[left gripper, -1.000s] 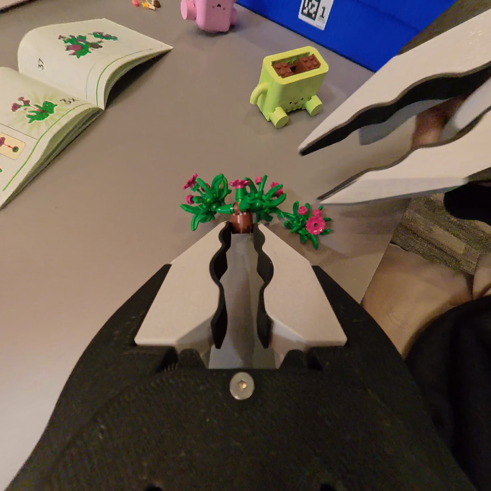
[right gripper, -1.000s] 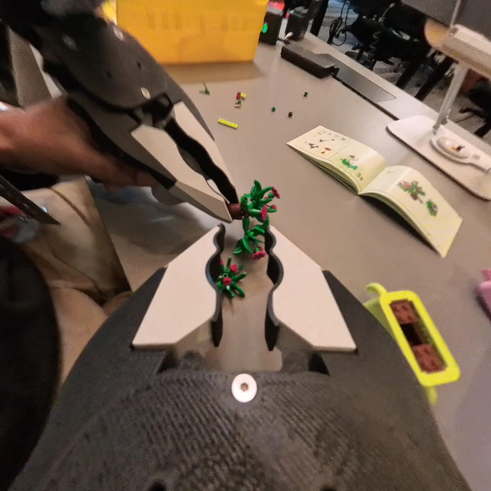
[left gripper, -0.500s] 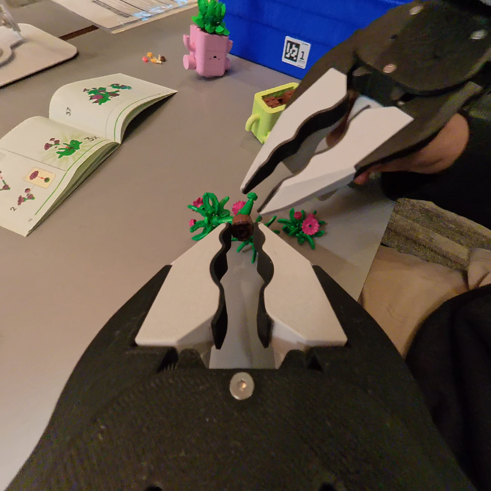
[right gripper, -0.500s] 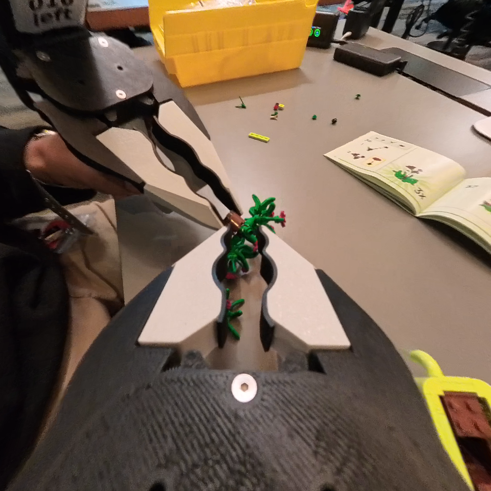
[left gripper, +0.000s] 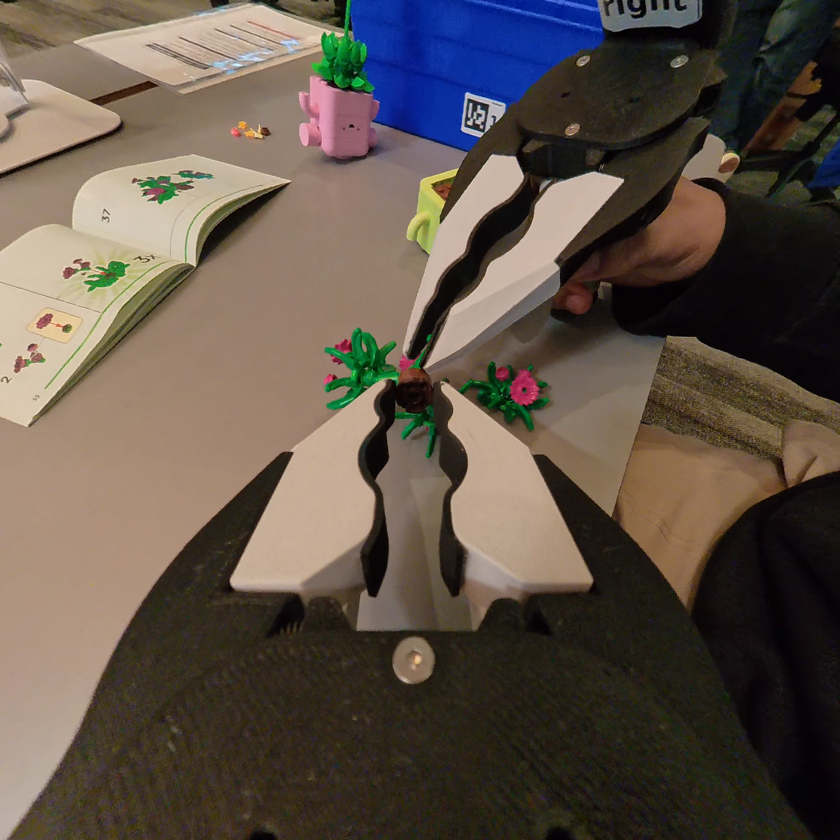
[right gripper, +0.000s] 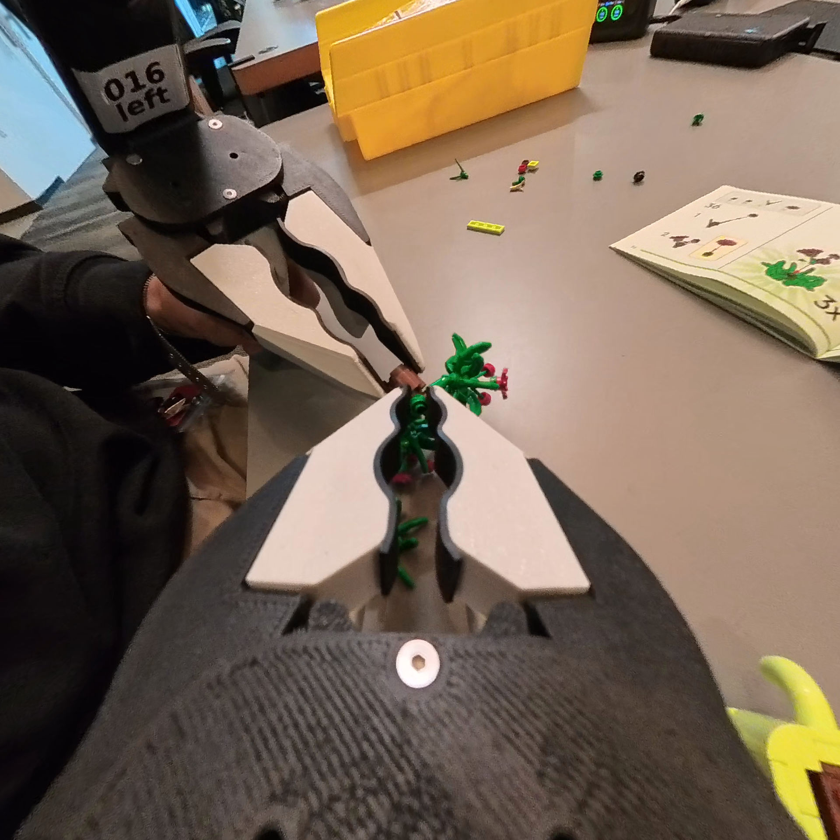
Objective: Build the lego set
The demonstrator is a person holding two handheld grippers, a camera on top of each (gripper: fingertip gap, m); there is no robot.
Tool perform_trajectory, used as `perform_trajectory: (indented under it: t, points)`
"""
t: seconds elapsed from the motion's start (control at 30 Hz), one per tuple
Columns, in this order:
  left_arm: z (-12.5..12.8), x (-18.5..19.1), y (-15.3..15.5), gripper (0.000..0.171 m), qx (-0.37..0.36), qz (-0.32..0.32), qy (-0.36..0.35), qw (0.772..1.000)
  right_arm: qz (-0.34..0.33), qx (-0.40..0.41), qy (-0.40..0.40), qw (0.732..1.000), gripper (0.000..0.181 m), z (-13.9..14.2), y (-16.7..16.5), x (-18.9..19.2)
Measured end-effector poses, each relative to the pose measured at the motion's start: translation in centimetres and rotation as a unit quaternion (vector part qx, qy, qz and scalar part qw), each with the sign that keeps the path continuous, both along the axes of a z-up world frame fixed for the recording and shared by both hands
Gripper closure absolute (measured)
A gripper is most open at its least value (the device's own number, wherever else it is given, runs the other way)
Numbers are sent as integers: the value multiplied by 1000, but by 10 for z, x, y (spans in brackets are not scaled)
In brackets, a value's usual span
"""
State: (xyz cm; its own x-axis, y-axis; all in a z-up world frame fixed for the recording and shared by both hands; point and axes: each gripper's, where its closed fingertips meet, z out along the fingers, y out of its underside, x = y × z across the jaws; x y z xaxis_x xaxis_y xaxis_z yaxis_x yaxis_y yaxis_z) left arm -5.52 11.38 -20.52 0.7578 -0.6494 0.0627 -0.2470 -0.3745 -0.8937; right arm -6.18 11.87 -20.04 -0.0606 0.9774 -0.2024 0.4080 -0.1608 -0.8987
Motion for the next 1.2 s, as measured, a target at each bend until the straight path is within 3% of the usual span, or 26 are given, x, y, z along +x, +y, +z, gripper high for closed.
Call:
perform_trajectory:
  t: [0.2,0.37,0.57,0.7,0.83,0.93,1.2]
  points:
    - [-12,1,3,143,-34,2,18,999,1,-13,-2,1000,176,-1,1,0]
    - [-7,4,5,157,-29,8,2,1000,0,-12,-1,1000,176,0,1,0]
    - [-9,3,6,150,-43,11,-10,999,1,-17,4,1000,176,1,0,-2]
    - [-9,4,4,157,-47,9,-12,999,-3,-13,2,1000,176,1,0,-3]
    - [-7,-3,6,157,-39,30,-15,999,-23,-14,12,1000,159,10,1,4]
    - [-3,-12,9,157,-37,50,-34,997,-52,0,13,999,162,18,1,22]
    - [2,-22,10,158,-55,58,-93,992,-70,117,-136,981,180,-17,-14,70]
